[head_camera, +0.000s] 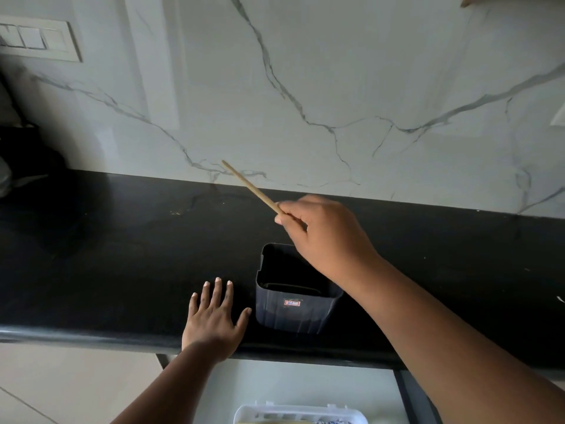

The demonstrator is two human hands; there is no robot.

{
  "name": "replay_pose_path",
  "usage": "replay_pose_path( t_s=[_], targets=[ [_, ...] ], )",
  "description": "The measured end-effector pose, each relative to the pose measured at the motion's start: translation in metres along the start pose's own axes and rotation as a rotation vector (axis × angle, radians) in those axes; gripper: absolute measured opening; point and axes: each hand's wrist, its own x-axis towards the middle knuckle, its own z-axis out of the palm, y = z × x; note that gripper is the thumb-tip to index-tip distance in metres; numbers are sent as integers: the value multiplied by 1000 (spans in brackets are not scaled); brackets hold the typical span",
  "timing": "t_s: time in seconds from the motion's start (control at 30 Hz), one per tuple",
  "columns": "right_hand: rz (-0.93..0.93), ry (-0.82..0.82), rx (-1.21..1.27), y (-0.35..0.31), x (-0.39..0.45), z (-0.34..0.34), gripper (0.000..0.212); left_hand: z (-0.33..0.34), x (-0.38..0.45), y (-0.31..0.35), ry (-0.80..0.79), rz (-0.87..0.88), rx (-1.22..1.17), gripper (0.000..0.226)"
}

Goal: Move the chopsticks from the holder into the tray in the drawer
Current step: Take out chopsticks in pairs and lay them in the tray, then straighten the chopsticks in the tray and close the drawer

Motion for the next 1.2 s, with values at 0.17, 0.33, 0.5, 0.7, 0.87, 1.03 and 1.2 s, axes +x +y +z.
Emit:
replay_pose_path(
  t_s=[0.17,0.33,0.5,0.7,0.87,1.03,1.2],
  targets=[
    [-140,-20,-19,-33,-33,-24,21,3,1,-1,-4,-2,17,79],
    [-172,-115,-66,-32,-80,-11,22,5,3,-2,-15,-9,28,79],
    [-117,-319,-38,-15,-137,25,21,3,2,-2,-36,-15,61,78],
    [-37,-556,-75,12,-214,77,34,-2,0,-1,-53,-15,64,78],
    [126,-783,-133,37,-267,128,38,-4,-1,0,-46,-10,54,78],
    [196,-883,-122,48,-296,162,23,-3,0,-1,-47,-11,71,79],
    [274,-935,-85,53,-298,179,18,-2,0,0,-45,-7,68,78]
  ],
)
